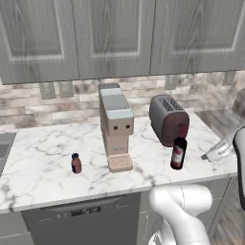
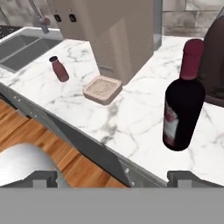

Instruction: There is a wine glass and glass cup on the dining counter. Place the wine bottle next to the wine glass and the juice bottle next to the glass cup.

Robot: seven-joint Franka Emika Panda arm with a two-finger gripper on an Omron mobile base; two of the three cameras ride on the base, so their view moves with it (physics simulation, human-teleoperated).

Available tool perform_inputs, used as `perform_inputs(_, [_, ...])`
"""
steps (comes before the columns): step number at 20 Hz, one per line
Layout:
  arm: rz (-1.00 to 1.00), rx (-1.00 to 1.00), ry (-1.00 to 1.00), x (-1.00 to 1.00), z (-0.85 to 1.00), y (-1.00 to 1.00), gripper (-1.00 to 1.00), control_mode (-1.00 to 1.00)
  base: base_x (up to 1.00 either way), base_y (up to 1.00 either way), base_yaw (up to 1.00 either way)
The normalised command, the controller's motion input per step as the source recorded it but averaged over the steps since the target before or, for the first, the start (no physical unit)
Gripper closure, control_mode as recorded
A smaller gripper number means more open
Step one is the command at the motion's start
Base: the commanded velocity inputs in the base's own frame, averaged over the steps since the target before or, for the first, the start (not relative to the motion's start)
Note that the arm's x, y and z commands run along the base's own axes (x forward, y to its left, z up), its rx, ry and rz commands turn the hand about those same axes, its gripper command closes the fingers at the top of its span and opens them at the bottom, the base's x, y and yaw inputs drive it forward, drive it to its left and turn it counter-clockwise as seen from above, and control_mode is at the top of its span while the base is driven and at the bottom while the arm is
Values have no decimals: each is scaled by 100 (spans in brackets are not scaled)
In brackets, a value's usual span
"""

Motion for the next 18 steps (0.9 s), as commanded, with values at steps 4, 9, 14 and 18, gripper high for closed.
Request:
perform_inputs(4, [0, 2, -13, 28, -35, 0, -100, -100, 0, 0, 0])
perform_inputs(9, [2, 1, -13, 22, -35, -3, -100, -100, 0, 0, 0])
perform_inputs(14, [3, 0, -12, 23, -35, -3, -100, -100, 0, 0, 0])
perform_inputs(18, [9, 0, -7, 22, -33, -20, -100, -100, 0, 0, 0])
